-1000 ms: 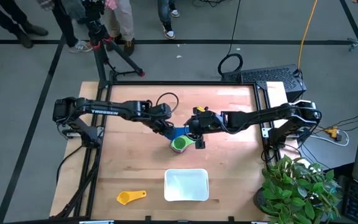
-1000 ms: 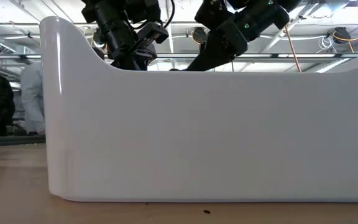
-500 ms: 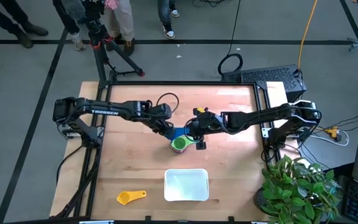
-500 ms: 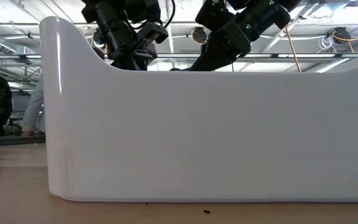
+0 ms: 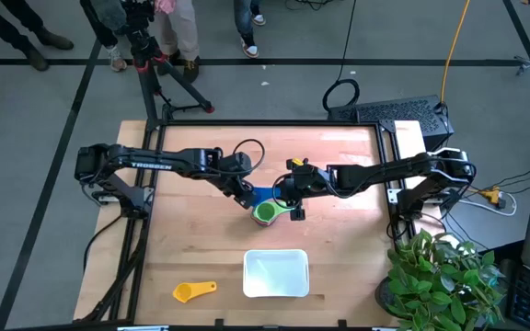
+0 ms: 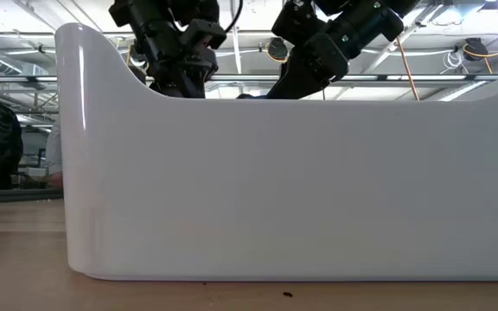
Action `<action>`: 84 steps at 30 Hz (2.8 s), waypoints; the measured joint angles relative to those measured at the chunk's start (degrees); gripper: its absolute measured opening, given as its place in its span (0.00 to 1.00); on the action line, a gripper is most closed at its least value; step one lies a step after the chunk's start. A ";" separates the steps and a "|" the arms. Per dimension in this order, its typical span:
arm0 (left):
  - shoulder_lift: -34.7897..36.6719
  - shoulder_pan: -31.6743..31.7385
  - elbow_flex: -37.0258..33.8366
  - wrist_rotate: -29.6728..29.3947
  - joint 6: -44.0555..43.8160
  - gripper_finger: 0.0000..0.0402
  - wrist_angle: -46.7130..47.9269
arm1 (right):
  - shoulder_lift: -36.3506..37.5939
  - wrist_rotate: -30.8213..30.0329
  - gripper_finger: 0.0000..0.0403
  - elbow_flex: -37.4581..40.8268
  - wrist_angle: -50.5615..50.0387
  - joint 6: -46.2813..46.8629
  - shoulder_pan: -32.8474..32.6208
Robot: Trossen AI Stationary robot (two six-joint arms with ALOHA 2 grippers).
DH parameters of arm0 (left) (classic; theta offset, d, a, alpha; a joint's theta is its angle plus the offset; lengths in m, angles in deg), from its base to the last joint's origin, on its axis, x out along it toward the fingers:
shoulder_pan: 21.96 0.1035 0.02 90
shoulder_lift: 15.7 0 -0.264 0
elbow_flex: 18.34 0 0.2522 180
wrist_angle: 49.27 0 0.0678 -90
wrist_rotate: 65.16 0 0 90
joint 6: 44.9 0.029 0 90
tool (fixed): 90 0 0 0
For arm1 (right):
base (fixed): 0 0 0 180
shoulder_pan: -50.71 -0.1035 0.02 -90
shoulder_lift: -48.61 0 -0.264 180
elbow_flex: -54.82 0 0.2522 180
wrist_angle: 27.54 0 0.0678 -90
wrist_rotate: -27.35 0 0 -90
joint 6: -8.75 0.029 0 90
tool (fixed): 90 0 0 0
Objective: Nest measuring cups in basket
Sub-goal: Stack the blue measuring cup on the green measuring cup, then stack the yellow measuring cup on the blue measuring cup
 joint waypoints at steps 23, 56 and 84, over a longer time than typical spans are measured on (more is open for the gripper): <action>15.72 -10.49 -2.23 -12.38 13.96 0.30 -8.16 | 0.44 10.27 0.29 4.14 -5.43 4.02 -0.11; 18.24 -34.55 -5.27 -8.66 -5.14 0.30 17.41 | 29.69 6.87 0.62 23.35 8.42 7.37 1.24; 2.13 -58.54 -20.79 -3.80 -35.17 0.30 -6.55 | 37.53 3.80 0.62 31.52 15.79 10.49 1.49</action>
